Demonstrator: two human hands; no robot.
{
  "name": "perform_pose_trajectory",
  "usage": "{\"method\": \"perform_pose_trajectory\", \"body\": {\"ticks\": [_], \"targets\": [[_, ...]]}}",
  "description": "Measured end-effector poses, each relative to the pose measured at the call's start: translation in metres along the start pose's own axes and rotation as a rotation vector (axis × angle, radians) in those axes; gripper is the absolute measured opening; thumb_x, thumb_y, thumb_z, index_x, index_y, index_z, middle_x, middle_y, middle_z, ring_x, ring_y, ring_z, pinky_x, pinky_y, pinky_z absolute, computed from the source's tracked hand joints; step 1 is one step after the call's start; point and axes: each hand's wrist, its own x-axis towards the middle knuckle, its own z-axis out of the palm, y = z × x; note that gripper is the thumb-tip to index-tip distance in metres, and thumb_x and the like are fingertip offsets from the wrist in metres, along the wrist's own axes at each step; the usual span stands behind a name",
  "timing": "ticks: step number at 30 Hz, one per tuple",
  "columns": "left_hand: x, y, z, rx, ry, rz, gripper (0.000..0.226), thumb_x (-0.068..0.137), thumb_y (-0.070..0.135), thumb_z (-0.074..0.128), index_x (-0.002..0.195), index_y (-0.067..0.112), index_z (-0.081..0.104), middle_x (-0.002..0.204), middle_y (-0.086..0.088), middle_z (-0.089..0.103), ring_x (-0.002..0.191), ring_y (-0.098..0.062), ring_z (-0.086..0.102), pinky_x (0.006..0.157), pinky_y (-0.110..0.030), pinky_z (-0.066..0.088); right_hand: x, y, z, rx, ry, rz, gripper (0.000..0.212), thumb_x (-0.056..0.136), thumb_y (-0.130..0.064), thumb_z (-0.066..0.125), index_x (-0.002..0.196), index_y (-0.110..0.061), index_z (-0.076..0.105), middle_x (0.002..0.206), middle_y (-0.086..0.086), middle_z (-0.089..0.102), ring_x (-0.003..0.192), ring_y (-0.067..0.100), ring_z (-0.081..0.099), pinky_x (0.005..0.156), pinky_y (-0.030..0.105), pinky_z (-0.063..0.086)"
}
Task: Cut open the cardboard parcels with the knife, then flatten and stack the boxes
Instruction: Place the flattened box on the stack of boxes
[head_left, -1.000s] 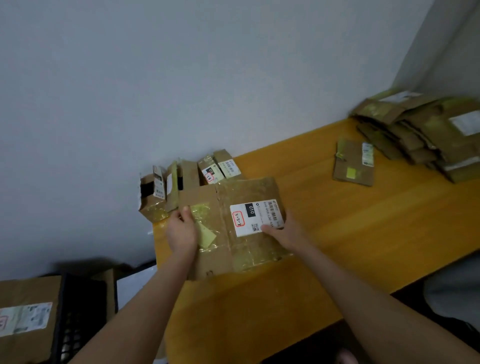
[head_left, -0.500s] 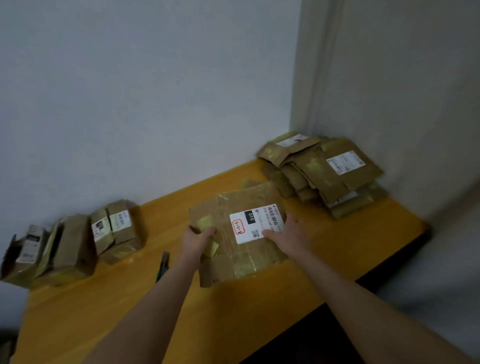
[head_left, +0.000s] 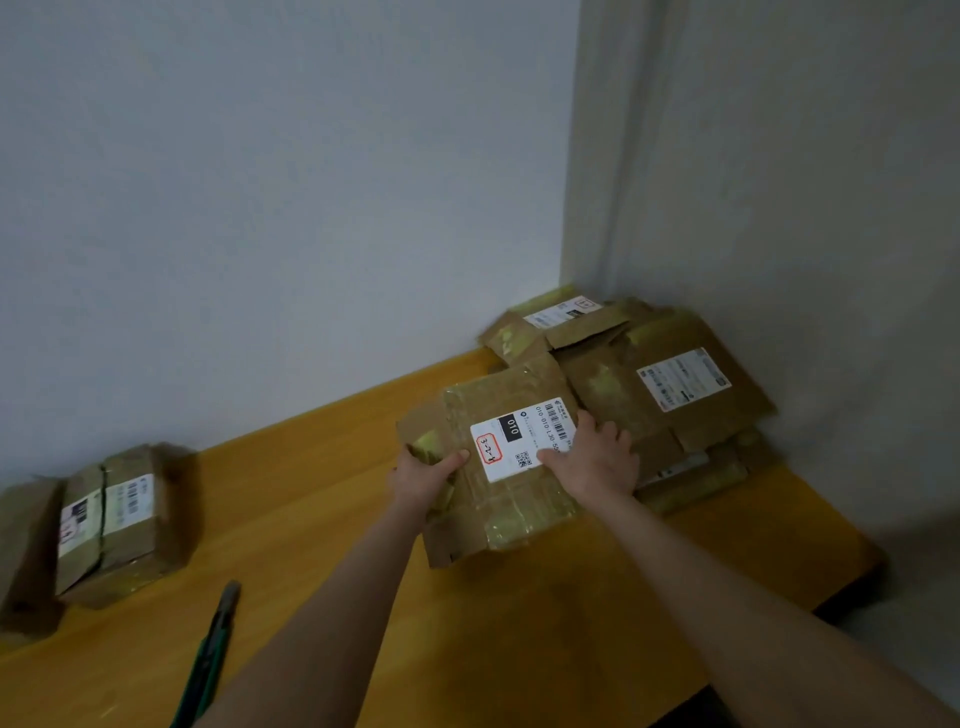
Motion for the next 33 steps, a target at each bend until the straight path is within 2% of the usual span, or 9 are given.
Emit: {"method": "perform_pose_trajectory", "body": {"ticks": [4, 9, 12, 14, 18, 20, 24, 29, 33], "targets": [[0.039, 0.025, 0.028, 0.026, 0.001, 0.008, 0.103, 0.068, 0.053, 0.080, 0.150, 0.021, 0.026, 0.145, -0.011, 0.042, 0.128, -0.036, 0.045, 0.101, -0.055, 0.044, 0.049, -0.004, -0.009, -0.068, 0.027, -0.028, 0.074, 0.089, -0.054, 0.055, 0.147, -0.020, 0.025, 0.145, 0.016, 0.036, 0.134, 0.032, 0.032, 0.106, 0.043, 0.032], [0.062, 0.037, 0.046, 0.262, 0.003, 0.004, 0.088, 0.082, 0.037, 0.073, 0.153, 0.021, 0.022, 0.155, -0.014, 0.020, 0.136, -0.038, 0.033, 0.110, -0.051, 0.035, 0.084, -0.012, -0.002, -0.081, -0.042, -0.148, 0.073, 0.094, -0.041, 0.054, 0.152, -0.021, 0.015, 0.146, 0.013, 0.036, 0.136, 0.029, 0.031, 0.107, 0.043, 0.035], [0.084, 0.019, 0.050, 0.297, -0.058, 0.004, 0.078, 0.076, 0.031, 0.075, 0.144, 0.016, 0.038, 0.149, -0.016, 0.034, 0.127, -0.036, 0.047, 0.103, -0.050, 0.044, 0.089, -0.013, 0.007, -0.053, -0.099, -0.181, 0.074, 0.093, -0.035, 0.057, 0.152, -0.020, 0.015, 0.149, 0.010, 0.034, 0.140, 0.029, 0.026, 0.112, 0.043, 0.032], [0.093, 0.009, 0.050, 0.309, -0.041, 0.003, 0.070, 0.075, 0.030, 0.074, 0.136, 0.014, 0.045, 0.143, -0.016, 0.043, 0.119, -0.034, 0.054, 0.097, -0.049, 0.050, 0.087, -0.012, 0.007, -0.028, -0.078, -0.217, 0.069, 0.092, -0.028, 0.060, 0.150, -0.019, 0.024, 0.145, 0.009, 0.039, 0.137, 0.027, 0.031, 0.112, 0.040, 0.033], [0.027, 0.031, 0.033, 0.512, 0.007, 0.100, 0.063, 0.088, 0.020, 0.064, 0.143, 0.008, 0.037, 0.146, -0.018, 0.036, 0.133, -0.032, 0.039, 0.104, -0.039, 0.041, 0.067, -0.010, -0.003, 0.125, 0.028, -0.267, 0.045, 0.092, -0.009, 0.057, 0.135, -0.015, 0.049, 0.130, 0.006, 0.047, 0.116, 0.023, 0.049, 0.091, 0.028, 0.047], [0.005, 0.025, 0.024, 0.581, 0.029, 0.116, 0.065, 0.091, 0.022, 0.061, 0.147, 0.007, 0.031, 0.149, -0.018, 0.031, 0.135, -0.029, 0.036, 0.103, -0.037, 0.037, 0.051, -0.013, -0.003, 0.204, 0.019, -0.286, 0.041, 0.092, -0.001, 0.053, 0.131, -0.013, 0.054, 0.129, 0.006, 0.050, 0.111, 0.023, 0.055, 0.083, 0.029, 0.052], [-0.050, -0.002, 0.001, 0.647, 0.034, 0.113, 0.065, 0.095, 0.029, 0.058, 0.148, 0.006, 0.028, 0.151, -0.017, 0.029, 0.139, -0.030, 0.030, 0.107, -0.036, 0.032, 0.001, -0.018, 0.015, 0.215, -0.034, -0.325, 0.038, 0.093, -0.001, 0.051, 0.127, -0.015, 0.062, 0.129, 0.009, 0.058, 0.117, 0.027, 0.054, 0.094, 0.034, 0.049], [-0.101, -0.045, -0.040, 0.710, 0.059, -0.010, 0.071, 0.096, 0.030, 0.058, 0.152, 0.009, 0.021, 0.158, -0.015, 0.013, 0.134, -0.029, 0.039, 0.103, -0.036, 0.040, -0.063, -0.029, 0.047, 0.249, -0.175, -0.386, 0.030, 0.090, -0.008, 0.060, 0.117, -0.017, 0.069, 0.118, 0.008, 0.067, 0.110, 0.026, 0.060, 0.088, 0.029, 0.048], [-0.127, -0.069, -0.087, 0.731, 0.131, -0.070, 0.069, 0.096, 0.033, 0.057, 0.152, 0.012, 0.021, 0.158, -0.013, 0.012, 0.126, -0.027, 0.048, 0.099, -0.035, 0.046, -0.102, -0.058, 0.064, 0.280, -0.249, -0.397, 0.032, 0.090, -0.007, 0.055, 0.116, -0.018, 0.071, 0.119, 0.005, 0.068, 0.110, 0.026, 0.061, 0.084, 0.026, 0.047]]}}
